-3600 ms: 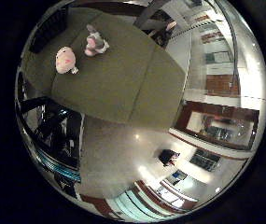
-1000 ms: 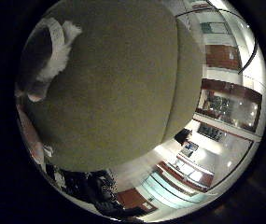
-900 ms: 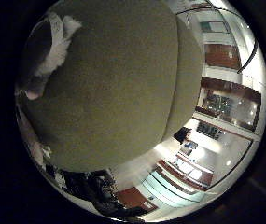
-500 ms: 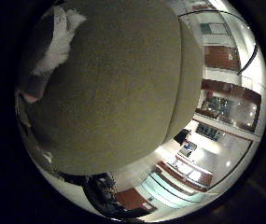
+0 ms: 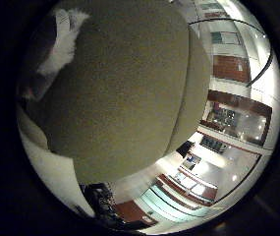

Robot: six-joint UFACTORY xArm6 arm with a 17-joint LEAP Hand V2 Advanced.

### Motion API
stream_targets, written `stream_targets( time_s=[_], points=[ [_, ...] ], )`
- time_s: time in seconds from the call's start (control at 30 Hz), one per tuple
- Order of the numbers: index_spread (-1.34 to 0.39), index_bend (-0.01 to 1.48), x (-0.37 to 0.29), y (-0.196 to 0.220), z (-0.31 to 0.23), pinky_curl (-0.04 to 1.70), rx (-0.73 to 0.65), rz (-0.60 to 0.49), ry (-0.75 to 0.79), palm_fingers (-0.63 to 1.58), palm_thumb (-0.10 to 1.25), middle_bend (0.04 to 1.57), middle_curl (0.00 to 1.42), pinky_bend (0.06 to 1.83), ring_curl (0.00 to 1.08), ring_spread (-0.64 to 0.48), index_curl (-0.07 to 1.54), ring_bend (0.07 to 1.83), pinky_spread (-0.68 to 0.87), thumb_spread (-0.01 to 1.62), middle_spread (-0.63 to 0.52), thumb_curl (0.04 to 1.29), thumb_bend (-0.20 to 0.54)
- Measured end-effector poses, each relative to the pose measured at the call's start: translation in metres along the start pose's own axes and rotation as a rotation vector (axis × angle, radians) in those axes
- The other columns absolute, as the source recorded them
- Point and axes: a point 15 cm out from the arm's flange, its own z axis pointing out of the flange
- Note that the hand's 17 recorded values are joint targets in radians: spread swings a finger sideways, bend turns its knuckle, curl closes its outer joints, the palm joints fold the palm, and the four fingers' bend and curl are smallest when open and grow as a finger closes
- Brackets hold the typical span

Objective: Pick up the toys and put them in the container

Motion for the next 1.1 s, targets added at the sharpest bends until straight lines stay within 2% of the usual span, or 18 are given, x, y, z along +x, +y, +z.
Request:
stream_targets(
  time_s=[0.07, 0.17, 0.33, 0.5, 0.77, 1.1],
  points=[
    [-0.49, 0.35, 0.001, 0.001, 0.000, 0.17, 0.000, -0.001, -0.001, 1.15, 1.00, 0.72, 0.63, 0.89, 0.46, -0.39, 0.49, 0.88, -0.46, 0.84, -0.38, 0.51, -0.031],
    [-0.50, 0.33, 0.002, 0.001, 0.000, 0.27, 0.000, -0.013, -0.001, 1.09, 0.99, 0.75, 0.71, 1.10, 0.54, -0.38, 0.53, 0.99, -0.47, 0.74, -0.39, 0.56, -0.025],
    [-0.51, 0.39, 0.004, 0.001, -0.001, 0.39, 0.002, -0.041, -0.001, 0.98, 1.02, 0.84, 0.87, 1.27, 0.65, -0.36, 0.66, 1.12, -0.40, 0.60, -0.42, 0.66, -0.017],
    [-0.51, 0.54, 0.008, 0.002, -0.001, 0.51, 0.004, -0.077, -0.001, 0.81, 1.04, 0.95, 1.06, 1.40, 0.78, -0.36, 0.83, 1.23, -0.33, 0.52, -0.45, 0.73, -0.019],
    [-0.46, 0.80, 0.018, 0.005, -0.001, 0.66, 0.009, -0.101, -0.001, 0.60, 1.05, 1.10, 1.28, 1.48, 0.93, -0.37, 1.02, 1.37, -0.29, 0.46, -0.49, 0.81, -0.020],
    [-0.41, 0.95, 0.065, 0.017, -0.040, 0.77, 0.021, -0.056, -0.010, 0.53, 1.04, 1.21, 1.34, 1.46, 1.00, -0.36, 1.05, 1.42, -0.29, 0.42, -0.48, 0.86, -0.019]
  ],
)
